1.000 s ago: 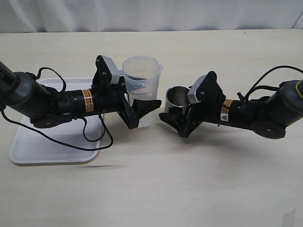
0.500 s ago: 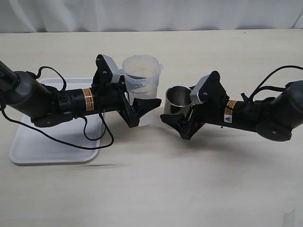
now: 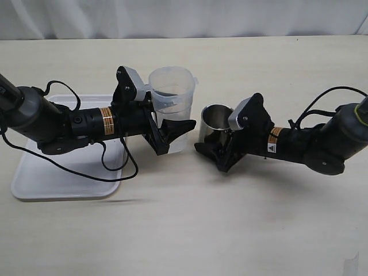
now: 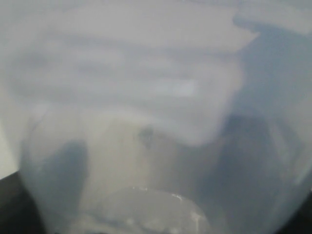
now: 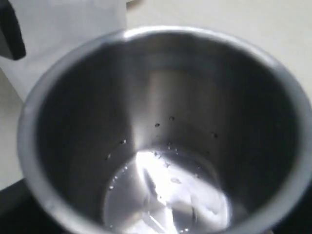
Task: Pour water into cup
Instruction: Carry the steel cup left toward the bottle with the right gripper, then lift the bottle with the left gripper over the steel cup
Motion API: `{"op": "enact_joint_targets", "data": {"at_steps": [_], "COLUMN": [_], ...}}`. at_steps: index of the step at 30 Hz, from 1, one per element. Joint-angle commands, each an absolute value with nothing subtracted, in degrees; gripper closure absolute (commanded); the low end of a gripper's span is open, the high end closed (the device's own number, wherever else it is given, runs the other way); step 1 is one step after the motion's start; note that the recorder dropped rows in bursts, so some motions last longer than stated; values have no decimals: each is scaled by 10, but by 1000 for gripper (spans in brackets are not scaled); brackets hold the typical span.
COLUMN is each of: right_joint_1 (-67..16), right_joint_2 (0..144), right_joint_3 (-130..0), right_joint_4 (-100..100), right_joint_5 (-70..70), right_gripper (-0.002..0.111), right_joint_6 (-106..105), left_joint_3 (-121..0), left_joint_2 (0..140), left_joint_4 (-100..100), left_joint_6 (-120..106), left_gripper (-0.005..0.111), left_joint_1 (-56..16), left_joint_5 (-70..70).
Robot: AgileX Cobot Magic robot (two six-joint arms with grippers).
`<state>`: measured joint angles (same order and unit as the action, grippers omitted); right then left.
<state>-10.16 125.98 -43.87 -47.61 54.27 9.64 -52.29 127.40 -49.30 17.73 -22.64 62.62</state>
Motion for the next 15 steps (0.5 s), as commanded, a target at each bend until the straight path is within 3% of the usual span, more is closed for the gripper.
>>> {"op": "enact_joint_targets", "data": {"at_steps": [1,11,14,15], "right_joint_1": [-102,-102,-102,-102], "right_joint_2": [1261,1261,1261,1261], "right_joint_3": [-442,-444,-444,-444], "right_joint_4": [-474,-474,-474,-474], "right_joint_5": [577,592,590,585], "right_gripper": [21,22,29,37], "right_joint_6": [92,92,92,92], "left_joint_3": [-522,-522,-522,-522], "left_joint_2": [1275,1275,1275,1275], "left_joint_4": [-486,-485,-485,-485], "left_joint_6": [177,161,161,161], "left_gripper": [107,107,107,107], "left_joint_1": [-226,-226,-226,-226], "left_joint_5": [590,590,590,590]}}
